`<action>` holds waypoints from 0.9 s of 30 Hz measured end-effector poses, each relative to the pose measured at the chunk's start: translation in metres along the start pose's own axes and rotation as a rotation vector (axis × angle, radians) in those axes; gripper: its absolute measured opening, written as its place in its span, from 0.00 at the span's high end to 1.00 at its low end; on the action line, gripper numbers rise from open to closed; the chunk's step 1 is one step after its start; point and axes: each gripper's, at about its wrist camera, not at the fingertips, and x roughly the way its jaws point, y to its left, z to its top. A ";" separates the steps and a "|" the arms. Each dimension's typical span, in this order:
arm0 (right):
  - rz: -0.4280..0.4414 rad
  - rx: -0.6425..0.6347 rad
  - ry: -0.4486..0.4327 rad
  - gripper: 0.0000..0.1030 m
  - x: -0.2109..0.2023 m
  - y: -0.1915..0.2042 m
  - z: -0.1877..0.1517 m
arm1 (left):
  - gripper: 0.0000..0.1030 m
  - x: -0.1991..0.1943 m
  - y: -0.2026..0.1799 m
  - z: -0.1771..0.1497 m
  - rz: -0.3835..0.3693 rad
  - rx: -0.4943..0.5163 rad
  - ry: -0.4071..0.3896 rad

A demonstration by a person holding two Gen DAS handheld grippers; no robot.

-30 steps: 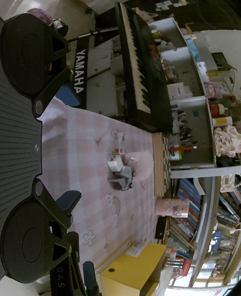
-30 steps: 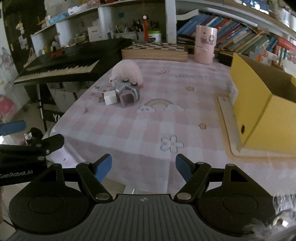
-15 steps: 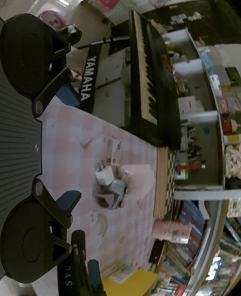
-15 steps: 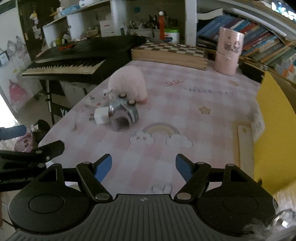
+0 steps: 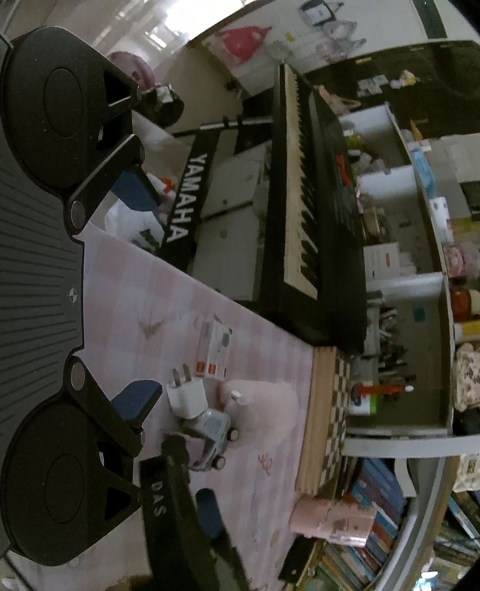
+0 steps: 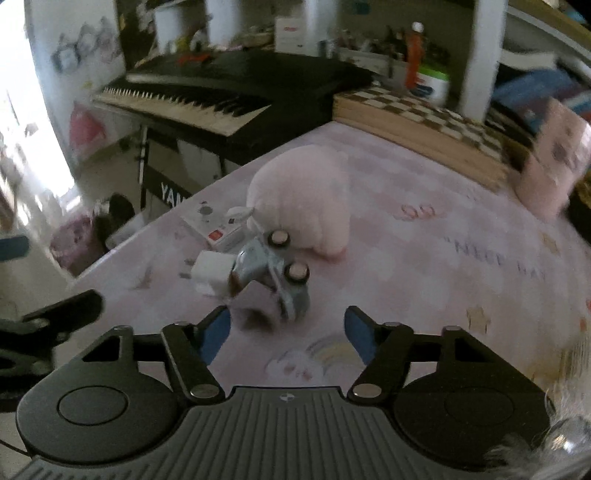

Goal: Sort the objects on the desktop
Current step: 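Close the right tool on the grey toy car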

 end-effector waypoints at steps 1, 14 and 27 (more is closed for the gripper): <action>0.002 -0.022 0.009 0.42 0.005 -0.001 0.004 | 0.03 0.001 -0.001 0.000 0.006 -0.002 0.003; 0.102 -0.152 0.008 0.66 0.025 -0.005 0.015 | 0.03 0.008 -0.024 0.005 -0.018 0.032 0.027; -0.044 0.146 -0.035 0.66 -0.034 -0.071 -0.009 | 0.04 0.034 -0.058 0.018 -0.105 0.061 0.032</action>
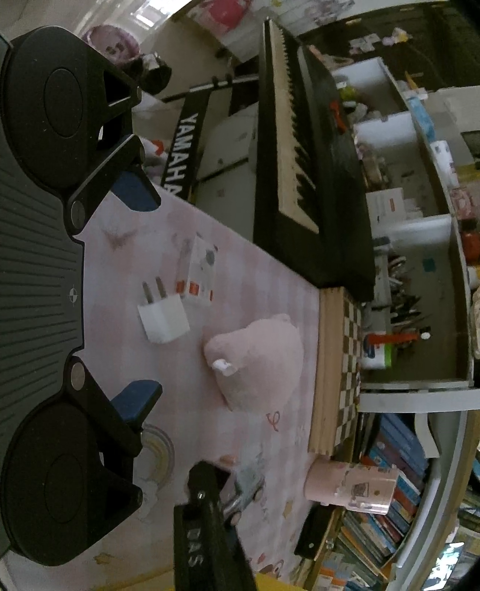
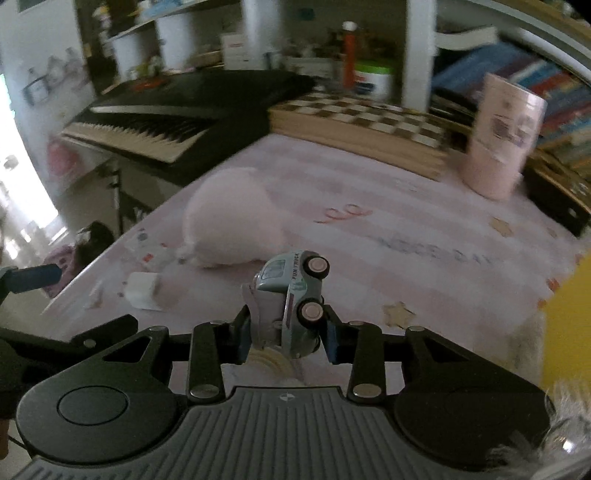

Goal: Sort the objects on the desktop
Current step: 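Close the right tool on the grey toy car, then close the left tool on the white charger plug while the right tool holds the car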

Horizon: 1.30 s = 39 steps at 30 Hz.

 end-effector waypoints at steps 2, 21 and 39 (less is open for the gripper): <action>-0.014 0.012 0.003 0.66 -0.001 -0.004 -0.002 | 0.04 0.006 -0.003 0.002 -0.007 -0.010 0.012; -0.005 -0.018 -0.004 0.66 -0.008 -0.001 -0.012 | 0.58 0.042 -0.008 0.010 -0.010 -0.089 0.095; -0.047 0.035 -0.030 0.66 -0.035 0.020 -0.024 | 0.57 -0.008 0.003 0.008 -0.131 -0.009 0.015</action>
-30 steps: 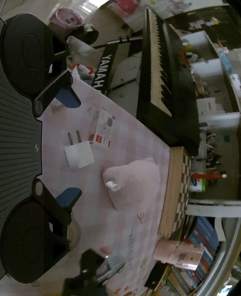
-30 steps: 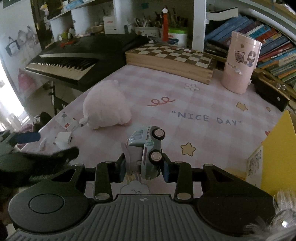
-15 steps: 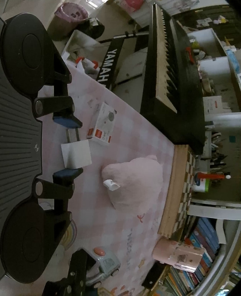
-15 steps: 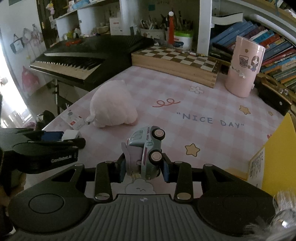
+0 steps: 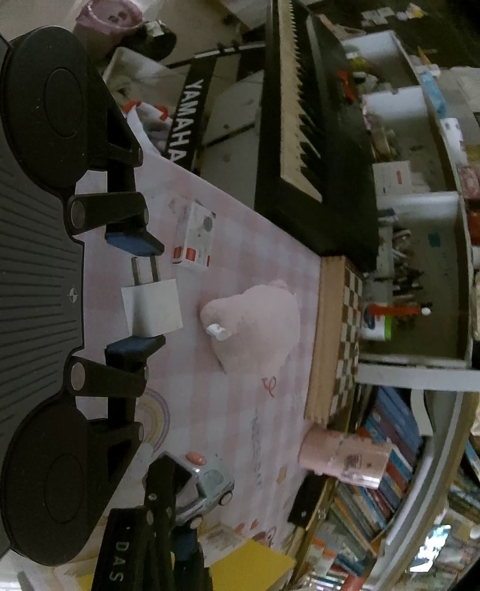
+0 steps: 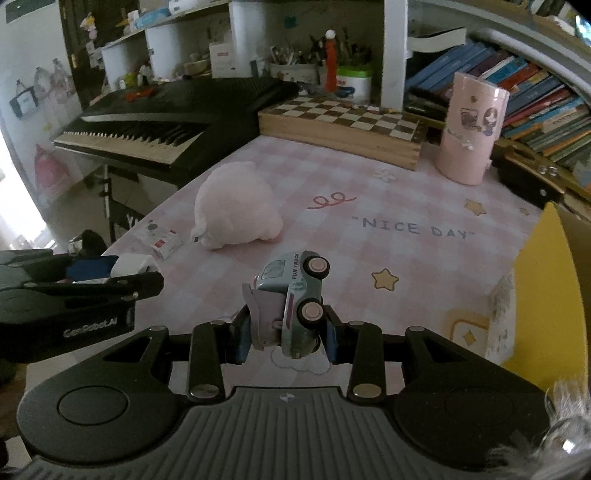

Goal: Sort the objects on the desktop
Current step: 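Close the left tool on the white charger plug while the right tool holds the car, then carry the car and plug in both tools over to the yellow box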

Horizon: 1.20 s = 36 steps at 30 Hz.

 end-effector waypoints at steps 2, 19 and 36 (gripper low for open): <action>-0.016 0.000 -0.012 0.66 -0.006 0.004 -0.003 | 0.57 -0.006 0.001 -0.002 -0.015 0.010 -0.004; -0.085 0.052 0.014 0.66 -0.046 0.050 -0.047 | 0.57 -0.054 0.011 -0.035 -0.118 0.114 -0.021; -0.180 0.181 0.013 0.66 -0.092 0.093 -0.098 | 0.57 -0.096 0.029 -0.069 -0.232 0.219 -0.030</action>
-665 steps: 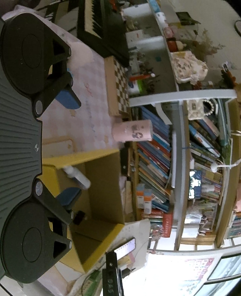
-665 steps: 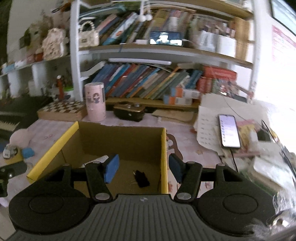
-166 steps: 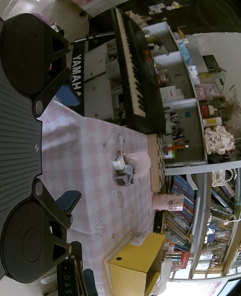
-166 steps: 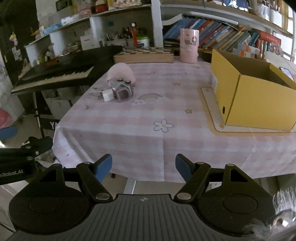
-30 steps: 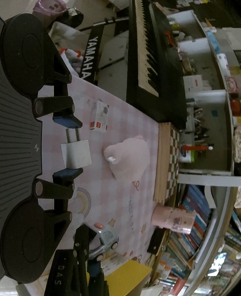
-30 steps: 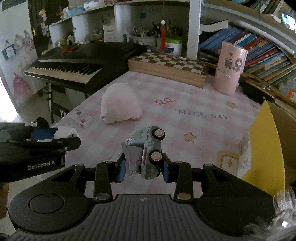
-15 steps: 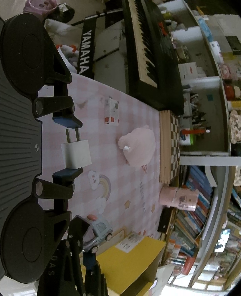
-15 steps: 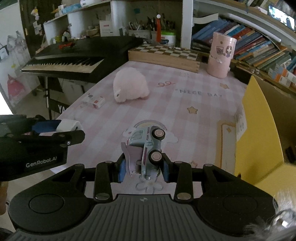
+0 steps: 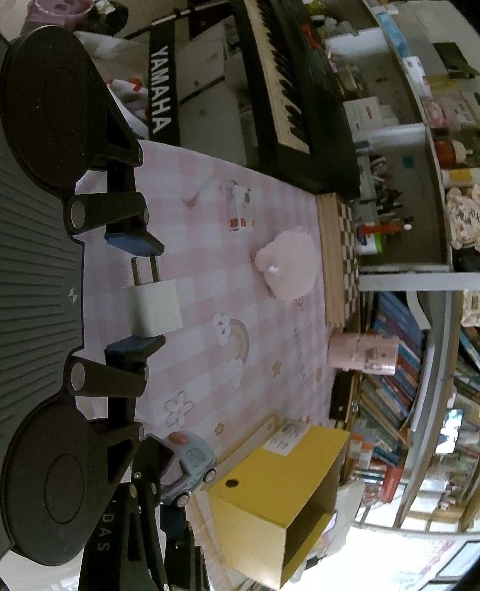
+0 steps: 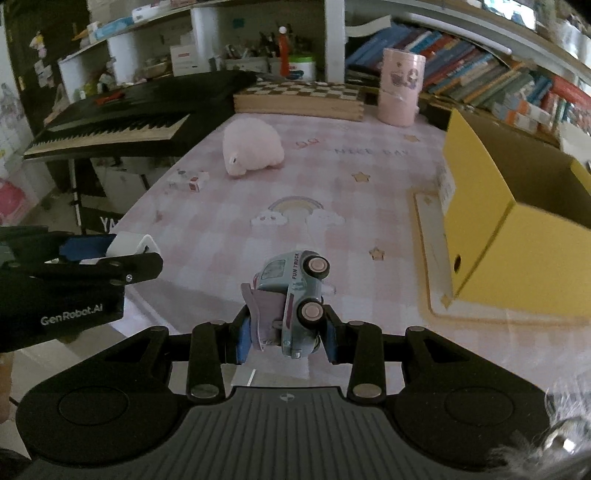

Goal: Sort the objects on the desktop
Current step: 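Carry the car and plug in both tools over to the yellow box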

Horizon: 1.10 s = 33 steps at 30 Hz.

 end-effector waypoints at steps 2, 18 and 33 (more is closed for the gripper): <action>-0.005 0.021 0.001 0.66 -0.004 0.003 -0.006 | 0.57 -0.005 0.000 -0.003 -0.011 0.014 0.000; -0.082 0.146 0.017 0.66 -0.035 0.009 -0.055 | 0.57 -0.026 -0.020 -0.027 -0.142 0.116 0.016; -0.207 0.292 0.006 0.66 -0.064 -0.018 -0.087 | 0.57 -0.022 -0.062 -0.029 -0.281 0.248 0.012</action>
